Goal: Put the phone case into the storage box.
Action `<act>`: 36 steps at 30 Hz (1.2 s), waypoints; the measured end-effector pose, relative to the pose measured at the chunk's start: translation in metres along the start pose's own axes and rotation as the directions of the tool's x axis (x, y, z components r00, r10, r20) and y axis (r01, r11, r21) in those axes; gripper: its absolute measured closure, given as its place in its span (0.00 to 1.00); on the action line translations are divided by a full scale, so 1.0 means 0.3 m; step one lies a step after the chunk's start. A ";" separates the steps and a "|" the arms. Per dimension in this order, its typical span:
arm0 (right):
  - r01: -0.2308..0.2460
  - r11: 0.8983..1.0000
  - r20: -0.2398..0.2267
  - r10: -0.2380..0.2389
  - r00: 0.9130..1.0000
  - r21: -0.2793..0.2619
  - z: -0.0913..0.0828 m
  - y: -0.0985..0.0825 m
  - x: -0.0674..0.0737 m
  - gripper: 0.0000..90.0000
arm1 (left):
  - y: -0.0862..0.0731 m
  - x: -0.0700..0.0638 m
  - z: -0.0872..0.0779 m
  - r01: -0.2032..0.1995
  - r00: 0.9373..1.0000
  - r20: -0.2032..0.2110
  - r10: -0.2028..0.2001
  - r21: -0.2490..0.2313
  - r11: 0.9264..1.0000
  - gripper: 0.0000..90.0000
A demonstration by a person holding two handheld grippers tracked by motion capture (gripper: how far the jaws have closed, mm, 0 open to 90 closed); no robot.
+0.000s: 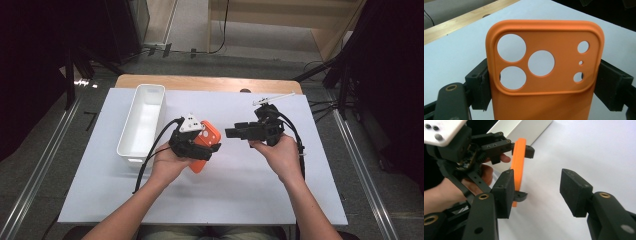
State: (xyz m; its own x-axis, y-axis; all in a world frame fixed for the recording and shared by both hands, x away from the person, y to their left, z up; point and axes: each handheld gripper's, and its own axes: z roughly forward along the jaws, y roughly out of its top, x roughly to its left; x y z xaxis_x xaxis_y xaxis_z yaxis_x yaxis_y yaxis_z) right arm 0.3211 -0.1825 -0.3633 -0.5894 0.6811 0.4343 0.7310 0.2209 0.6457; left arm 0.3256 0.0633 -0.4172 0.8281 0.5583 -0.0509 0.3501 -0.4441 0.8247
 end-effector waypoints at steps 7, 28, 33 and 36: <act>0.065 0.997 0.027 -0.065 0.998 -0.033 -0.005 -0.018 -0.008 0.41 | 0.005 0.002 -0.008 0.018 1.000 0.022 -0.017 -0.002 1.000 0.17; 0.193 0.980 0.075 -0.189 0.979 -0.051 0.001 -0.101 -0.036 0.27 | 0.012 0.023 -0.026 0.059 0.996 0.068 -0.059 0.002 0.998 0.17; 0.202 0.978 0.065 -0.199 0.978 -0.049 0.000 -0.126 -0.043 0.26 | 0.011 0.028 -0.029 0.072 0.995 0.072 -0.072 -0.001 0.997 0.17; 0.210 0.976 0.067 -0.207 0.976 -0.052 -0.003 -0.140 -0.047 0.26 | 0.012 0.031 -0.032 0.077 0.994 0.078 -0.077 0.000 0.997 0.17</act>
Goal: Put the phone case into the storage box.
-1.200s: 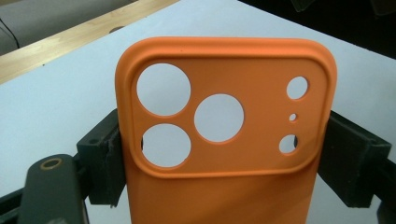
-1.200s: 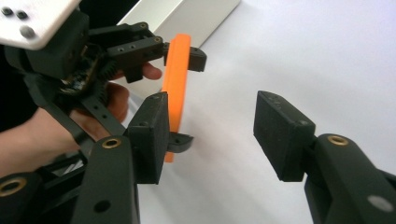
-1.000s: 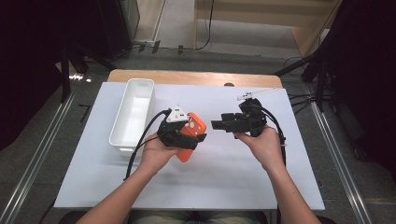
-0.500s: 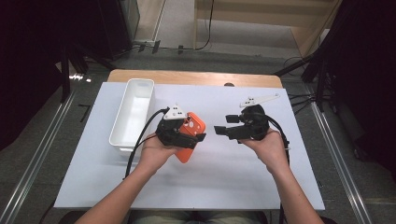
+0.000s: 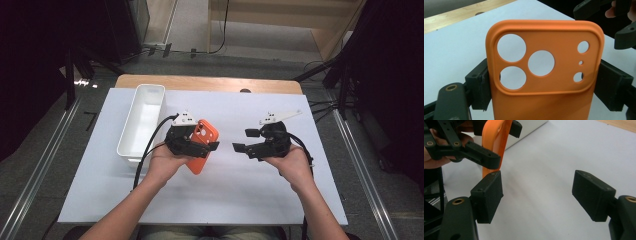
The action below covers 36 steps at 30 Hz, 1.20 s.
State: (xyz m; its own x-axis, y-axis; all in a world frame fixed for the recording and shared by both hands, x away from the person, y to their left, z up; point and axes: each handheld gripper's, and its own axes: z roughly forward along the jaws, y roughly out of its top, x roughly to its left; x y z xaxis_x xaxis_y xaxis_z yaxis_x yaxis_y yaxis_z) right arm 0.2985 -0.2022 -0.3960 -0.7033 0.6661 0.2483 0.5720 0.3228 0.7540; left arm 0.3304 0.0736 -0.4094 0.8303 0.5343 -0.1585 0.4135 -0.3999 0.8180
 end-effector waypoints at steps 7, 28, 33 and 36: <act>0.020 1.000 -0.005 -0.021 1.000 -0.015 -0.002 -0.044 -0.004 0.26 | 0.002 0.008 -0.006 0.013 1.000 0.013 -0.013 -0.003 1.000 0.17; 0.049 0.996 -0.009 -0.050 0.999 -0.077 0.015 -0.186 -0.020 0.26 | 0.001 0.030 -0.017 0.044 0.998 0.044 -0.043 -0.011 0.999 0.17; 0.037 0.997 -0.014 -0.038 0.999 -0.064 0.021 -0.224 -0.026 0.26 | 0.001 0.039 -0.023 0.051 0.998 0.048 -0.051 -0.012 0.999 0.17; 0.028 0.998 -0.007 -0.028 1.000 -0.053 0.019 -0.248 -0.030 0.26 | 0.001 0.043 -0.026 0.057 0.997 0.052 -0.056 -0.016 0.998 0.17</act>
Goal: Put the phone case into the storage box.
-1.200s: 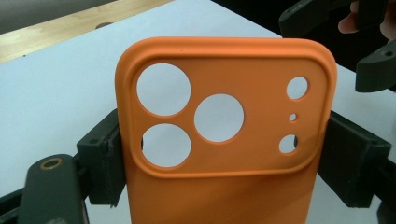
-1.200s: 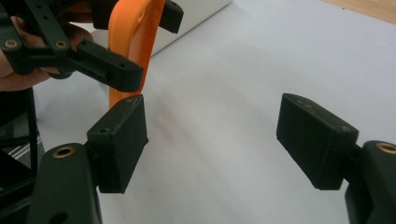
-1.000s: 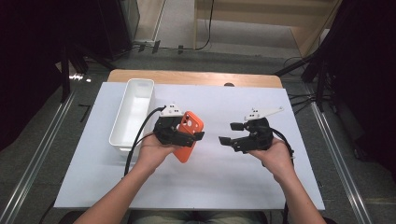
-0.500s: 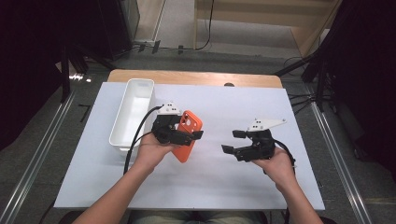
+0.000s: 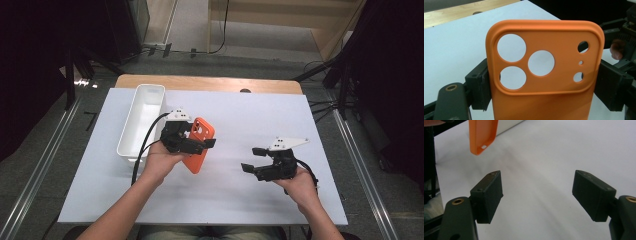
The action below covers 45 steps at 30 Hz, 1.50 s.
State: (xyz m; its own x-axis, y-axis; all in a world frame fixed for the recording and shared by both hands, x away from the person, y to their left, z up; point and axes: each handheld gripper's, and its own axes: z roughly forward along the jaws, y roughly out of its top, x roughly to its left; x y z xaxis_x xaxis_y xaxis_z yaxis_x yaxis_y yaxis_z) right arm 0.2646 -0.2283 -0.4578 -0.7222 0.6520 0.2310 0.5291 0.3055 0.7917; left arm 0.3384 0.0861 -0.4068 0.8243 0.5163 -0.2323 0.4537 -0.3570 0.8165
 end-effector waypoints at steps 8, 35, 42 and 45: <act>-0.008 1.000 0.003 0.008 1.000 0.012 -0.013 -0.049 -0.009 0.26 | 0.002 0.008 -0.007 0.014 1.000 0.013 -0.014 -0.001 1.000 0.17; -0.021 0.998 0.012 0.020 1.000 0.053 -0.011 -0.095 -0.014 0.26 | 0.048 0.040 -0.094 0.052 0.998 0.039 -0.052 -0.011 0.999 0.17; -0.019 0.998 0.014 0.018 1.000 0.054 -0.010 -0.099 -0.010 0.26 | 0.067 0.048 -0.131 0.060 0.997 0.042 -0.059 -0.021 0.998 0.17; -0.028 0.998 0.010 0.028 1.000 0.054 -0.008 -0.099 -0.006 0.26 | 0.074 0.052 -0.146 0.063 0.997 0.041 -0.062 -0.022 0.998 0.17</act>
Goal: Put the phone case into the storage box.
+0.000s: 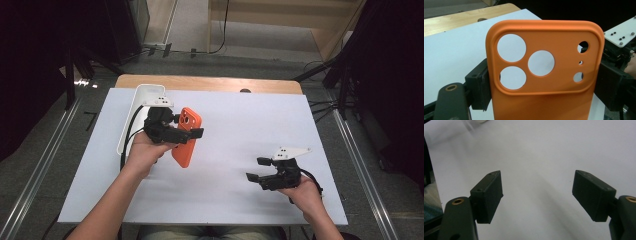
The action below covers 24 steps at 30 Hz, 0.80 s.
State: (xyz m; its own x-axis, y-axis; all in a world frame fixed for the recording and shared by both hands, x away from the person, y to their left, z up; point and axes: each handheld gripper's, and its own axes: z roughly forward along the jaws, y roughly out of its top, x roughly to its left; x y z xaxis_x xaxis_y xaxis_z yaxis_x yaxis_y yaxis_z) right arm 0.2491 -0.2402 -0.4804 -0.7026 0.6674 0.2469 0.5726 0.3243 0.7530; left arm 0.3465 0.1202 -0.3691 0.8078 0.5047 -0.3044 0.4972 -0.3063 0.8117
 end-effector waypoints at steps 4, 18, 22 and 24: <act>0.009 1.000 0.000 -0.009 1.000 -0.001 0.002 0.000 0.000 0.26 | 0.012 0.006 -0.023 0.003 1.000 -0.005 -0.003 -0.003 1.000 0.17; 0.002 1.000 0.001 -0.002 1.000 0.005 0.002 -0.001 -0.001 0.26 | 0.045 0.023 -0.102 0.030 0.999 -0.014 -0.031 -0.031 0.999 0.17; 0.002 1.000 0.002 -0.002 1.000 0.004 0.001 -0.001 -0.002 0.26 | 0.052 0.026 -0.122 0.041 0.999 -0.015 -0.042 -0.039 0.998 0.17; 0.003 1.000 0.002 -0.003 1.000 0.006 0.002 -0.001 -0.002 0.26 | 0.056 0.028 -0.134 0.041 0.999 -0.018 -0.041 -0.040 0.998 0.17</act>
State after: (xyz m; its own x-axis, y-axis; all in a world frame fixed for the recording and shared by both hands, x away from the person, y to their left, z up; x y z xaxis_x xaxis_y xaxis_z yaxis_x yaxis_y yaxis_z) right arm 0.2494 -0.2403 -0.4812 -0.7033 0.6680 0.2430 0.5728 0.3301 0.7503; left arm 0.3491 0.1516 -0.3380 0.7809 0.5310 -0.3289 0.5166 -0.2530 0.8180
